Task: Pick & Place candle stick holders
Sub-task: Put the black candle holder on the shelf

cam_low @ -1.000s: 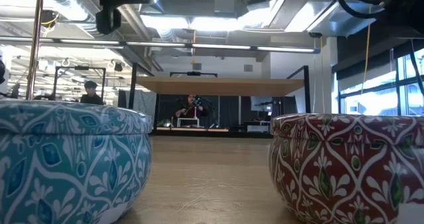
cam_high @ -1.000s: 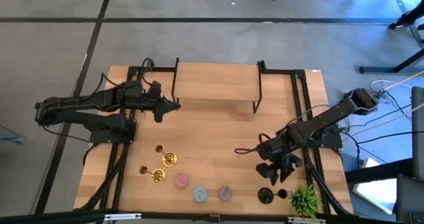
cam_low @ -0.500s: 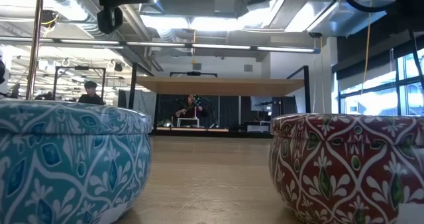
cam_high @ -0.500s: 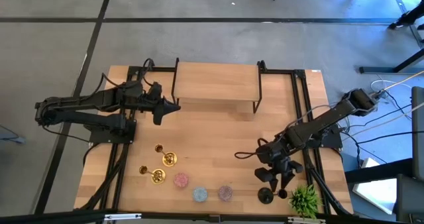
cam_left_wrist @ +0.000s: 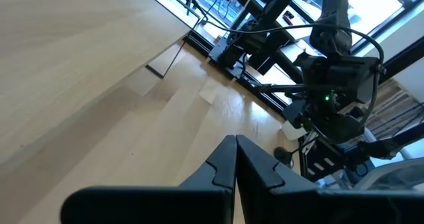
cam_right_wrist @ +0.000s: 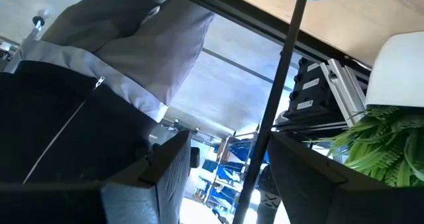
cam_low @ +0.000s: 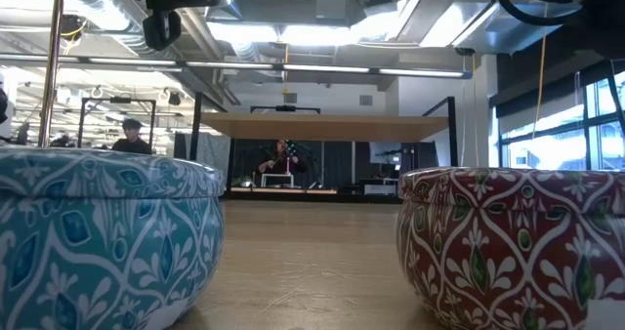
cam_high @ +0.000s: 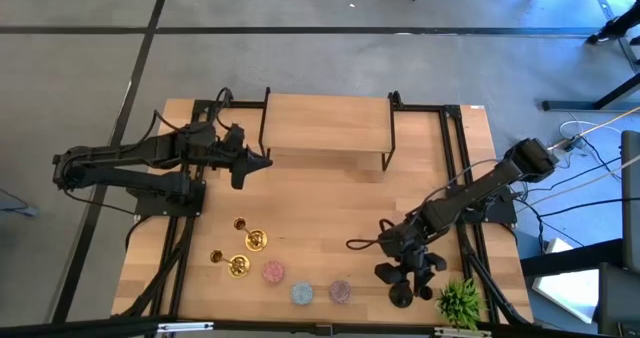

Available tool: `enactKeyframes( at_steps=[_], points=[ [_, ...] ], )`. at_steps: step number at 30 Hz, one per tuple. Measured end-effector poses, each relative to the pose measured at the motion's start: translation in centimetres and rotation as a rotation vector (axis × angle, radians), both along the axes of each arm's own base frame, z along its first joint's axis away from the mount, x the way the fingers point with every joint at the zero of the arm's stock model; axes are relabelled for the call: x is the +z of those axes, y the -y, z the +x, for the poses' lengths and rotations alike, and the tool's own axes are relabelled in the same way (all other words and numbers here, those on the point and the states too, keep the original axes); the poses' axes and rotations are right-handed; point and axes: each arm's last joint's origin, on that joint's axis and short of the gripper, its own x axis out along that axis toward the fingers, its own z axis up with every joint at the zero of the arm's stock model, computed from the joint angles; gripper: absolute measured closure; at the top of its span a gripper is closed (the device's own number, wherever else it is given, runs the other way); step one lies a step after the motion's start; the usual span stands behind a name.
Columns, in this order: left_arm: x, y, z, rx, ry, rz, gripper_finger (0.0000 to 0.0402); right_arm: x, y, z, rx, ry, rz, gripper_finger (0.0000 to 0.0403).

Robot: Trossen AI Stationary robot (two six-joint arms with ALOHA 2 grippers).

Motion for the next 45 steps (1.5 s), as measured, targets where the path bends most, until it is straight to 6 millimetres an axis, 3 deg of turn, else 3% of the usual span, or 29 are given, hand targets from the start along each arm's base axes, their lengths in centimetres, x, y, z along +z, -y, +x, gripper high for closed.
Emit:
enactKeyframes(
  at_steps=[19, 34, 45],
  points=[
    [0.0, 0.0, 0.0, 0.000, -0.004, 0.003, 0.0400, -1.1, -0.8, -1.0, 0.085, -0.066, -0.026, 0.0204],
    [-0.1, 0.0, 0.0, 0.002, -0.016, -0.004, 0.0400, -1.2, -0.1, -0.3, 0.078, -0.035, -0.020, 0.0369],
    [-0.1, -0.1, -0.1, 0.020, -0.014, 0.002, 0.0400, -1.2, 1.3, 0.7, 0.072, 0.054, -0.018, 0.0384]
  ],
)
